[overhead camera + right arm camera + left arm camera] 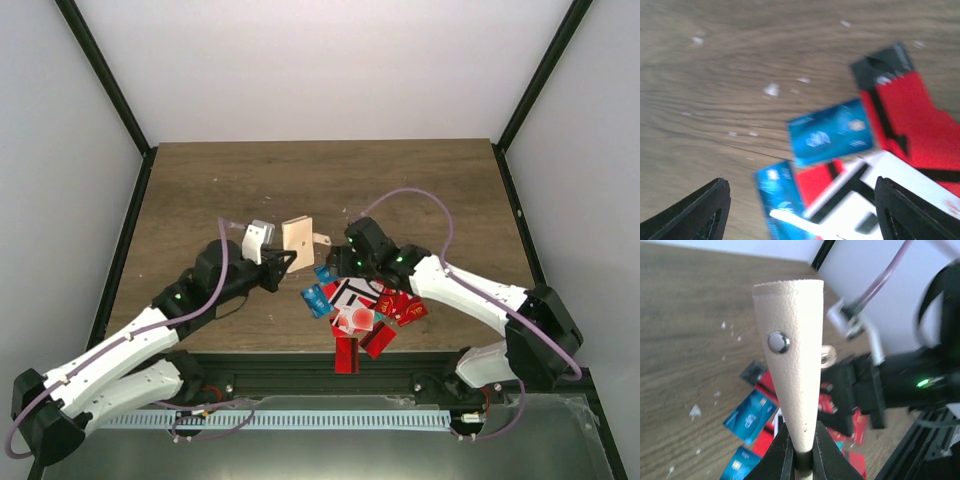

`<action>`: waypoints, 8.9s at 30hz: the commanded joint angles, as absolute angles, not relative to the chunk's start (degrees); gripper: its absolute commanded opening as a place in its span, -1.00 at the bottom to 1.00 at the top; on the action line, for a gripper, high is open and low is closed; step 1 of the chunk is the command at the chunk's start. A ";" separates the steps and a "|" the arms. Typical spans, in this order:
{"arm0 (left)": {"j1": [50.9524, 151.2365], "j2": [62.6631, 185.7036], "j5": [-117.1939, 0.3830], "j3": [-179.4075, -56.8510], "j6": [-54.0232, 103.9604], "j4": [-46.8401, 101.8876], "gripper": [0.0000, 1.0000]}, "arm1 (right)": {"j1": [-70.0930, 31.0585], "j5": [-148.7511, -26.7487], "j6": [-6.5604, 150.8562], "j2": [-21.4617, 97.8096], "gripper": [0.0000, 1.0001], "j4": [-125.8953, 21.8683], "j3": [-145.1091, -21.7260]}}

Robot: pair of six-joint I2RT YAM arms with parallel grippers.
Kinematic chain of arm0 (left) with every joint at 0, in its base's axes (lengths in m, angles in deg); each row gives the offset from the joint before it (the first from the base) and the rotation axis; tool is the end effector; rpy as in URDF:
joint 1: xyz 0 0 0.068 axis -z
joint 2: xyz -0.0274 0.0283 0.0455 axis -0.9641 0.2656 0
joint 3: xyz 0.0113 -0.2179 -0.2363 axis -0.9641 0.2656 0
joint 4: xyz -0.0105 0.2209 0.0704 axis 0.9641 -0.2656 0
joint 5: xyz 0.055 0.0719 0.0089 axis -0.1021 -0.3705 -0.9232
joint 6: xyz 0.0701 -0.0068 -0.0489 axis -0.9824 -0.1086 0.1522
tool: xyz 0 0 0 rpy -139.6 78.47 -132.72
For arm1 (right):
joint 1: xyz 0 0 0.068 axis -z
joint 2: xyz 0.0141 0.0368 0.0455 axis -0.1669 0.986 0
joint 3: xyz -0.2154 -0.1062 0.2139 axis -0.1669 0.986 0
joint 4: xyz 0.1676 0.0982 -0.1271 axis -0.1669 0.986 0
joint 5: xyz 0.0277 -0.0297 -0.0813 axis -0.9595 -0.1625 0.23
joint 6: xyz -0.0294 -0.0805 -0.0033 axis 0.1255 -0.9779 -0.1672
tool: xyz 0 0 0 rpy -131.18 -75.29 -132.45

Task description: Put the credit cards into the card holder

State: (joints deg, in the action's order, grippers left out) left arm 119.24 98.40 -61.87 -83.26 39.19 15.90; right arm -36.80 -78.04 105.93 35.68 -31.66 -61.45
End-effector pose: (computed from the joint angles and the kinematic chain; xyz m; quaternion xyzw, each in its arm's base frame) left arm 0.1211 -0.1284 0.3103 0.1586 0.8125 -0.3513 0.4373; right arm 0.1955 0.2015 0.2786 -0.0402 0.9258 0.2464 0.2840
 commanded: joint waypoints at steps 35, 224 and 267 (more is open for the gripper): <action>119.47 94.76 -61.57 -81.86 42.31 17.34 -0.92 | -33.81 -99.83 92.62 25.59 -0.13 -49.12 -58.66; 118.13 116.93 -77.16 -77.22 46.80 10.35 0.38 | -38.73 -108.22 98.96 42.64 -0.99 -41.75 -53.85; 117.24 100.61 -76.59 -62.74 69.41 5.47 -0.14 | -34.62 -94.75 90.58 72.41 -0.99 -30.60 -84.08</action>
State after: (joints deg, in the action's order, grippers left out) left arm 117.42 101.64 -76.08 -63.68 68.41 4.89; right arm -36.34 -97.82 93.15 70.54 -33.34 -80.01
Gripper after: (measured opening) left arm 0.383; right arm 0.030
